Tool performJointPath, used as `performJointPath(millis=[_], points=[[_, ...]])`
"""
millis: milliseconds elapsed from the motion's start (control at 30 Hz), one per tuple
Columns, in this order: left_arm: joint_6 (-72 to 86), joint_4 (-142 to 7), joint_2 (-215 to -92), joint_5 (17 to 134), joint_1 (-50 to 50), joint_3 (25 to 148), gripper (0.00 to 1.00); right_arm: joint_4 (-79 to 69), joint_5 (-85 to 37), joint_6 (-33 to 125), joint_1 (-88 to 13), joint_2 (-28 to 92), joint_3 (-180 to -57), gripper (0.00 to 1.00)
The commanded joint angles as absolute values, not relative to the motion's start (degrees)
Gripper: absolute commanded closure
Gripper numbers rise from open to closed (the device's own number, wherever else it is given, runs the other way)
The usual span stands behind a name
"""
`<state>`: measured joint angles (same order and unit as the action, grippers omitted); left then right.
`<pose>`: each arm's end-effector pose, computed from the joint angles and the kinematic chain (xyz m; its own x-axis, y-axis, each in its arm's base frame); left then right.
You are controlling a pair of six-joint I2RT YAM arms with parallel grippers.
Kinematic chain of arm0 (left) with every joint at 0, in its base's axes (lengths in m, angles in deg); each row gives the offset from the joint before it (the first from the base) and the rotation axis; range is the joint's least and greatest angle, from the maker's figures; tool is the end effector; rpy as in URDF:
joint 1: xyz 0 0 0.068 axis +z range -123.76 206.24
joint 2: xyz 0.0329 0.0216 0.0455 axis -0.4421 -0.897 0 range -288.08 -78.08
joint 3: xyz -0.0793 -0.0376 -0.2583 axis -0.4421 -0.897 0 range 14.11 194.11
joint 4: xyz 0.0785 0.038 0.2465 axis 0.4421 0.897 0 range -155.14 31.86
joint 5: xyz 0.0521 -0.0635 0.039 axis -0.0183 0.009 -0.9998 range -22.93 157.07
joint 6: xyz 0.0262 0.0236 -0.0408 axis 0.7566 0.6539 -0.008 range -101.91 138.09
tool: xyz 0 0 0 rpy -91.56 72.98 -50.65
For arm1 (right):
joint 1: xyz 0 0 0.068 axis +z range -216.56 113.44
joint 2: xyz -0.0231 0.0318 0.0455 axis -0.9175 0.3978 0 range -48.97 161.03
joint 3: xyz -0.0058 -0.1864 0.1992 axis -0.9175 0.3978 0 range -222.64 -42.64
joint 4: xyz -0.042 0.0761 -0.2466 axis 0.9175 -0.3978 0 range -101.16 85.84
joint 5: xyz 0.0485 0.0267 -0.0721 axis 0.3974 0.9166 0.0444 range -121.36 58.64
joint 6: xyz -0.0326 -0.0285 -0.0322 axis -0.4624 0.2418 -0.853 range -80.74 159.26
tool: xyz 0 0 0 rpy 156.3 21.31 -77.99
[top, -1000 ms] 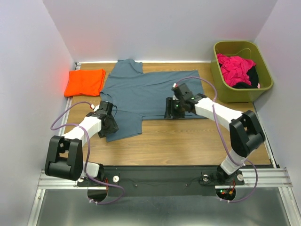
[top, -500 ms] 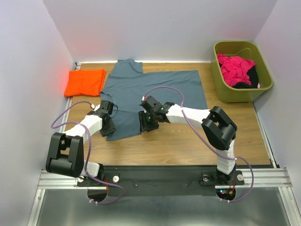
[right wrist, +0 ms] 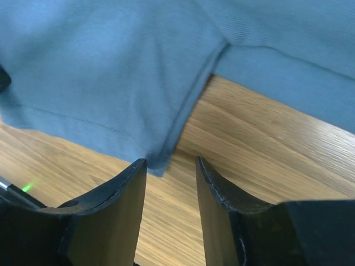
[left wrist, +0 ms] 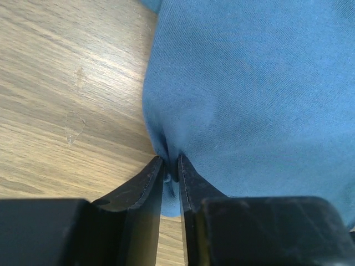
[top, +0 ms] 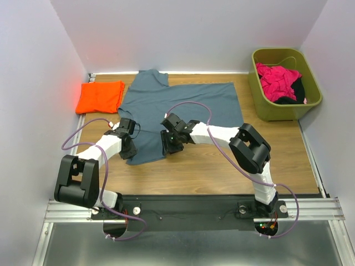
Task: Fold and stack the t-shirts
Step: Fold the tshirt
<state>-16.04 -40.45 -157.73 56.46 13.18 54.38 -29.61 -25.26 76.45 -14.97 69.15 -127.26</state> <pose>0.2427 -0.0496 0.1661 -0.8058 -0.3793 -0.4549 -0.3727 0.9216 -0.1082 0.2694 0.3458 0.1675 -0.9156 -0.1873 -0.3558 -0.3260 0.8637 0.3843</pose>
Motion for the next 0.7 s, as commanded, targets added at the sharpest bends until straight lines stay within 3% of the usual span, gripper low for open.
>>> performJointPath(millis=[0,233,300,500,667], points=[[-16.10,-38.33,-159.55,56.96,12.70,53.49,0.75,-28.15,-24.60,77.14,-13.91,70.56,-129.12,0.55],[-16.18,-38.42,-159.29,57.05,12.70,53.40,0.81,-28.24,-22.14,77.49,-13.47,72.14,-128.86,0.67],[-16.01,-38.51,-159.11,57.05,12.70,53.49,0.87,-28.24,-21.79,77.58,-13.47,72.40,-128.95,0.71],[-16.01,-38.42,-158.14,56.79,12.70,54.19,0.96,-28.24,-22.05,77.23,-13.47,72.14,-129.21,0.97],[-15.83,-36.49,-156.13,55.56,12.70,57.69,0.99,-28.33,-26.00,76.44,-13.56,70.04,-129.82,0.99]])
